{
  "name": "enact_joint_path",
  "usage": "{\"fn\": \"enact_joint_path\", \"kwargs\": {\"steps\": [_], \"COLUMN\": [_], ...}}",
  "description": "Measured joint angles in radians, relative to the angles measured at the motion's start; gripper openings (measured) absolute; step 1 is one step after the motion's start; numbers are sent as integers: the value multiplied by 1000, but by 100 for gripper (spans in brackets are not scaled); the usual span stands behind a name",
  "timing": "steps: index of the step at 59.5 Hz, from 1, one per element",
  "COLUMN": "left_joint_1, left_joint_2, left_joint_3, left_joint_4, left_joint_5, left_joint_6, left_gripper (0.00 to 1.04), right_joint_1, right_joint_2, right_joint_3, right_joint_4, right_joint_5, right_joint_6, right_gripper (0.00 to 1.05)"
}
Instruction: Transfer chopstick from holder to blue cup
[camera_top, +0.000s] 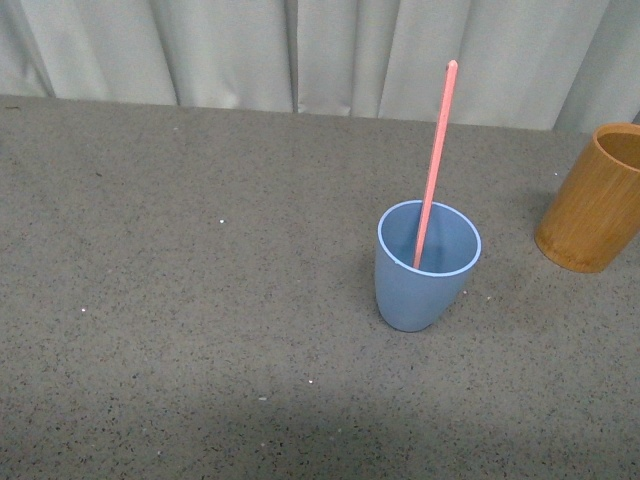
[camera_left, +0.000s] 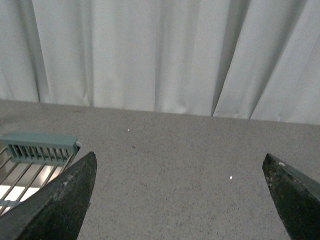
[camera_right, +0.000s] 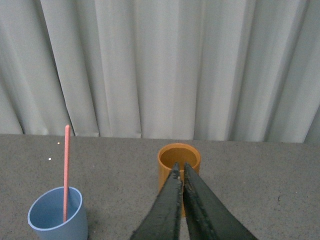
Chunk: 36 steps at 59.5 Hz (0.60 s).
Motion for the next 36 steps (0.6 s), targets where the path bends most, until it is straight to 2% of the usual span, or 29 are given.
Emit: {"fn": "enact_joint_path", "kwargs": {"steps": [2, 36], "left_joint_1": [0, 0], "left_joint_2": [0, 0], "left_joint_3": [0, 0], "left_joint_4": [0, 0], "left_joint_5": [0, 0], "left_joint_6": [0, 0], "left_gripper": [98, 98], "right_joint_1": [0, 0], "right_joint_2": [-20, -37], "right_joint_3": [-24, -52], "right_joint_4": [0, -3], "right_joint_5": [-3, -2], "right_joint_6": [-6, -7], "right_gripper": [0, 1]}}
